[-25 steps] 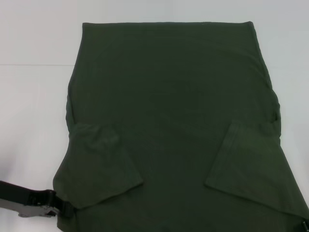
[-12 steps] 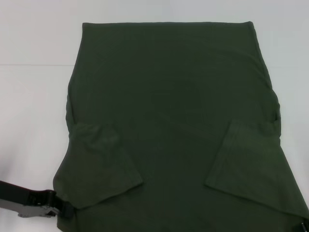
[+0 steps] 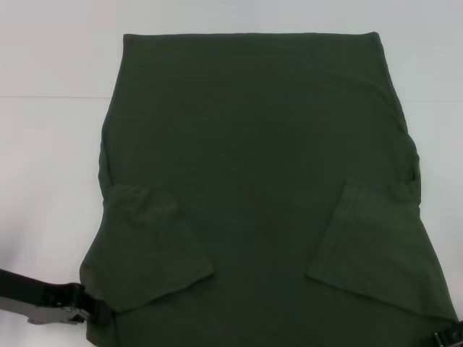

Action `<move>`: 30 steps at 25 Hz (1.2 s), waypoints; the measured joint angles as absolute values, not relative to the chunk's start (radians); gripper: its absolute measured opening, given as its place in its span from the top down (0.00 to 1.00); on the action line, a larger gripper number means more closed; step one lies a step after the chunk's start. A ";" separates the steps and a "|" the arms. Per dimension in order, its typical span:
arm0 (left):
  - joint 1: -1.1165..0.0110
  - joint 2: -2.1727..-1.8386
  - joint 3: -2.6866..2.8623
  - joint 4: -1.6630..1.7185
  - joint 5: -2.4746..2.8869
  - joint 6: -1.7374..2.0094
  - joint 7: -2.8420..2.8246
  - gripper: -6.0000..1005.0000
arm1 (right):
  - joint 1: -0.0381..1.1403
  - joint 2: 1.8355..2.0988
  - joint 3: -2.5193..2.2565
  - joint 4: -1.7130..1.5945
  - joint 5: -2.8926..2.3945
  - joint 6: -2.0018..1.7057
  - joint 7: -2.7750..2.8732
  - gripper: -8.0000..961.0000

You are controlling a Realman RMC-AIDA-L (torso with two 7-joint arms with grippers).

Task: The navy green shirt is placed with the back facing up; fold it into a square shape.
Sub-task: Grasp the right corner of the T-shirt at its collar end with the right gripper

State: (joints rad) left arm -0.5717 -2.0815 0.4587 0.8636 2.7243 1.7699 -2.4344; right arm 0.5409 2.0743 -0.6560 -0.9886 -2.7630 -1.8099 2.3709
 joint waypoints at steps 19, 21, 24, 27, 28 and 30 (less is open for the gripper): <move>-0.577 -2.076 0.454 0.850 2.713 1.770 -2.423 0.96 | 0.591 2.086 -0.657 -0.959 -2.763 -1.782 2.349 0.19; -0.577 -2.075 0.454 0.850 2.713 1.770 -2.421 0.96 | 0.591 2.086 -0.663 -0.957 -2.762 -1.780 2.342 0.20; -0.577 -2.075 0.452 0.850 2.713 1.770 -2.420 0.96 | 0.592 2.086 -0.685 -0.954 -2.762 -1.780 2.341 0.22; -0.577 -2.075 0.452 0.850 2.713 1.770 -2.418 0.96 | 0.595 2.086 -0.694 -0.956 -2.761 -1.780 2.345 0.33; -0.577 -2.075 0.452 0.850 2.713 1.770 -2.417 0.96 | 0.596 2.086 -0.694 -0.957 -2.759 -1.781 2.345 0.37; -0.577 -2.075 0.451 0.850 2.713 1.770 -2.417 0.96 | 0.600 2.086 -0.694 -0.955 -2.756 -1.782 2.345 0.44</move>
State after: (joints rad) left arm -0.5767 -2.0754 0.4509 0.8497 2.7133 1.7699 -2.4167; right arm 0.5996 2.0860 -0.6943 -0.9553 -2.7564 -1.7816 2.3451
